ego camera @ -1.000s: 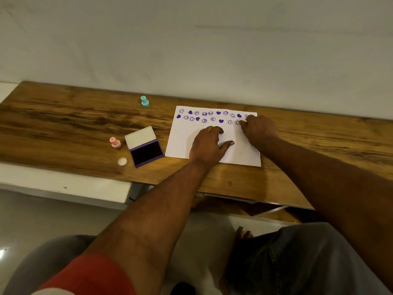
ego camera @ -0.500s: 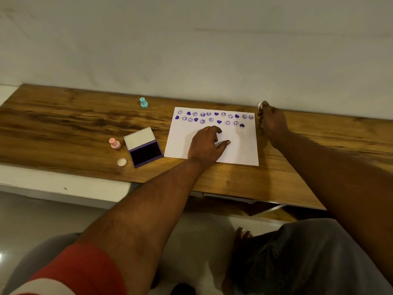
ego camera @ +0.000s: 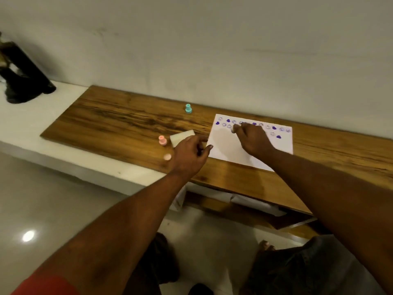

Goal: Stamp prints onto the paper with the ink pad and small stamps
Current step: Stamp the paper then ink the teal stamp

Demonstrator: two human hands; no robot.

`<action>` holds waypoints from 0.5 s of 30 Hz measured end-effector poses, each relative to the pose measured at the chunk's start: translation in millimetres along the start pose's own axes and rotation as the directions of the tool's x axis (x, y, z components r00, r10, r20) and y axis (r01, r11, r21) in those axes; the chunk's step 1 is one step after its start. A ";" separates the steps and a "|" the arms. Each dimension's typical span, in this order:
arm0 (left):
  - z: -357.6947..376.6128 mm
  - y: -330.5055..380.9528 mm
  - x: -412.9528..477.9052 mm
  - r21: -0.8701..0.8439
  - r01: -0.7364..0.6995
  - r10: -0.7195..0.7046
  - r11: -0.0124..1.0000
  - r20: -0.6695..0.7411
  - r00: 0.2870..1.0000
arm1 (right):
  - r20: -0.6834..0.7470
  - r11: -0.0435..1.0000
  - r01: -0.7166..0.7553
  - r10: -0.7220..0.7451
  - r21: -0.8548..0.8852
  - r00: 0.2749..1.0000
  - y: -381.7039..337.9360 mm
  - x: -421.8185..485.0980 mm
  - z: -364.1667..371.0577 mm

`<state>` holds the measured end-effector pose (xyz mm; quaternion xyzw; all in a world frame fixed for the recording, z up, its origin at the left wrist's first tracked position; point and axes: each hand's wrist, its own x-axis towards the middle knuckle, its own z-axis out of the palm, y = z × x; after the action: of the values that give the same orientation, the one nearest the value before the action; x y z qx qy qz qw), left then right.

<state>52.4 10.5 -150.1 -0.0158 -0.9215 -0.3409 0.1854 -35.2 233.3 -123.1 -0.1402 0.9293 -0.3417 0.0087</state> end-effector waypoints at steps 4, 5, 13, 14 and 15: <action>-43.2 -47.2 -35.3 -0.012 0.184 -0.184 0.983 -0.140 0.973 | 0.245 0.959 0.239 -0.197 -0.154 0.949 -62.8 1.7 41.6; -51.0 -58.2 -42.0 -0.012 0.239 -0.238 0.971 -0.156 0.959 | 0.301 0.933 0.305 -0.239 -0.192 0.923 -77.8 2.6 52.0; -60.6 -96.1 -60.3 0.098 0.384 -0.371 0.918 -0.129 0.920 | 0.572 0.711 0.538 -0.231 -0.453 0.787 -132.8 13.8 112.4; -59.7 -96.7 -59.5 0.108 0.383 -0.370 0.918 -0.120 0.921 | 0.575 0.708 0.535 -0.221 -0.461 0.788 -133.6 15.7 116.7; -58.8 -96.9 -58.4 0.120 0.378 -0.365 0.918 -0.116 0.924 | 0.576 0.710 0.531 -0.214 -0.464 0.789 -134.1 17.4 120.2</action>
<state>111.2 -95.4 -189.9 0.1880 -0.9198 -0.3049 0.1602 -4.3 55.1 -128.4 -0.4068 0.9049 0.0249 0.1226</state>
